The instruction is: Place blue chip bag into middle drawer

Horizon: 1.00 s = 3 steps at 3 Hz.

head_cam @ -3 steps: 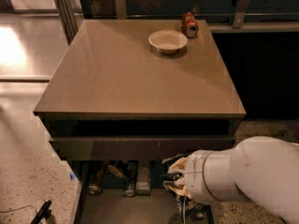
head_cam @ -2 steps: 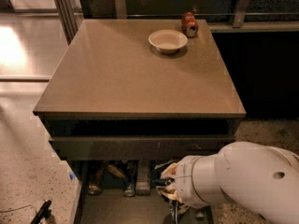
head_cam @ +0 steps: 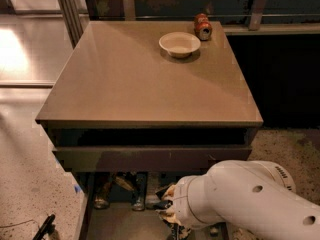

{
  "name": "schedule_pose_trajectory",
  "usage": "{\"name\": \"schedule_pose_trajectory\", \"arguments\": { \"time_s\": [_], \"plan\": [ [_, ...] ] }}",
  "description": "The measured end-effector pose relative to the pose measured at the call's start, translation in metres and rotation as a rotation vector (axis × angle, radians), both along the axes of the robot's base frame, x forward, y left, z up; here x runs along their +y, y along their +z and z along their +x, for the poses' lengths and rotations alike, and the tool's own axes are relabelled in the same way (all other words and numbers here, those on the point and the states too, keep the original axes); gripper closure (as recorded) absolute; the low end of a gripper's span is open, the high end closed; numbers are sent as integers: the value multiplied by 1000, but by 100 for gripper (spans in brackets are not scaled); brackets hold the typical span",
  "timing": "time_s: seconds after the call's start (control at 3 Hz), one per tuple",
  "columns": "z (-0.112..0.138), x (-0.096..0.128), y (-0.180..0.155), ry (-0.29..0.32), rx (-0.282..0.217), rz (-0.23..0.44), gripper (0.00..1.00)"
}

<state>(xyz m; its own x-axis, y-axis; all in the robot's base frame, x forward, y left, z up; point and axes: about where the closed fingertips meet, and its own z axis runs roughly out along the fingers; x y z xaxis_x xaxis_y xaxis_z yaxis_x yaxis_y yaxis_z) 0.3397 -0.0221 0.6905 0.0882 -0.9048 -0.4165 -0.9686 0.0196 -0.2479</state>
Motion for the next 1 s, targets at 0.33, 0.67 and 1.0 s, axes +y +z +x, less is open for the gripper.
{"name": "schedule_pose_trajectory", "arguments": {
  "time_s": [0.33,0.67,1.0],
  "plan": [
    [0,4,-6,4,12,9,100],
    [0,24,-39,27,66,26,100],
    [-1,49,-86,52,145,37,100]
  ]
}}
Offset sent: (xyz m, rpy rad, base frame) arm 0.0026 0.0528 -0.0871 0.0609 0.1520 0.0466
